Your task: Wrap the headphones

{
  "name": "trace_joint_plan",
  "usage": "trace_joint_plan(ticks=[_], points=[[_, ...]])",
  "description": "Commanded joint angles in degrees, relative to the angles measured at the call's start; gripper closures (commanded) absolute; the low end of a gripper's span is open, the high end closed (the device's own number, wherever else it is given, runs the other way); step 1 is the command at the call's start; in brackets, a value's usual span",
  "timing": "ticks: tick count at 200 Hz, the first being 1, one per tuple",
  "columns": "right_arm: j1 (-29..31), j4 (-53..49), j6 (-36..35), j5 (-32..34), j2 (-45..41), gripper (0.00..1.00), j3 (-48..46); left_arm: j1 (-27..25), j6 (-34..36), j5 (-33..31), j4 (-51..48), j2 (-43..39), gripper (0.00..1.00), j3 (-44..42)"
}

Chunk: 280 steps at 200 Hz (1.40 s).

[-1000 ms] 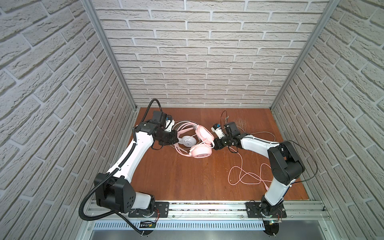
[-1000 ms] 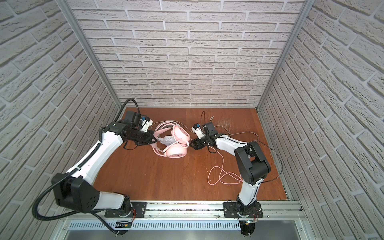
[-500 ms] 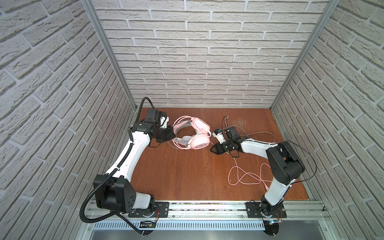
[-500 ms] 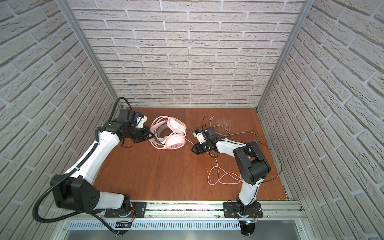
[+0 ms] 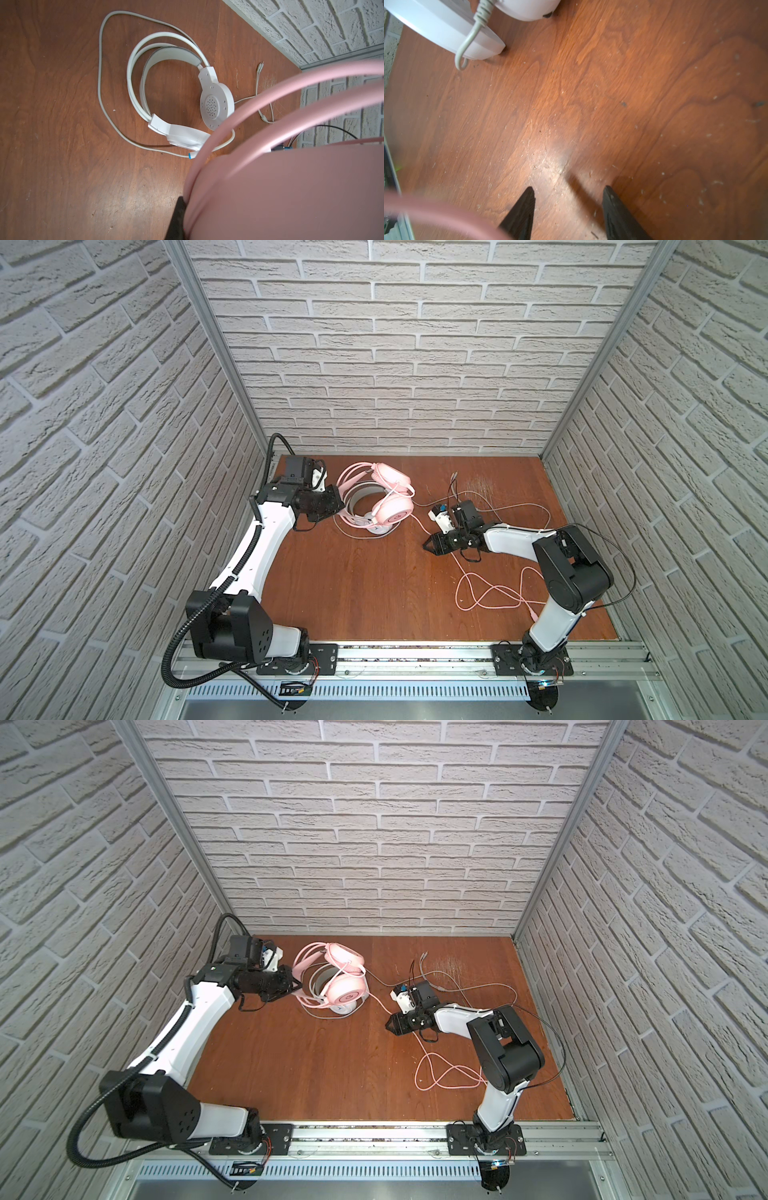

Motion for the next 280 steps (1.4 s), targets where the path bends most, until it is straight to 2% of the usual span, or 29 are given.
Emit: trace_joint_plan(ticks=[1,110,164,220,280], points=[[0.4,0.9,0.9,-1.1,-2.2,0.48,-0.6,0.6,-2.6,1.0,3.0,-0.6,1.0,3.3],[1.2,4.3,5.0,-2.3,-2.4,0.59,-5.3,1.8,-5.5,0.6,5.6,-0.6,1.0,3.7],[1.7,4.4,5.5,-2.0,-3.0,0.6,-6.6,1.9,-6.5,0.5,6.4,-0.5,1.0,3.2],[2.6,4.3,6.2,-1.9,-2.4,0.69,-6.5,2.1,-6.7,-0.5,6.6,-1.0,1.0,3.0],[5.5,-1.9,4.7,1.4,-8.3,0.81,-5.6,2.1,-10.0,-2.4,9.3,-1.9,1.0,0.9]])
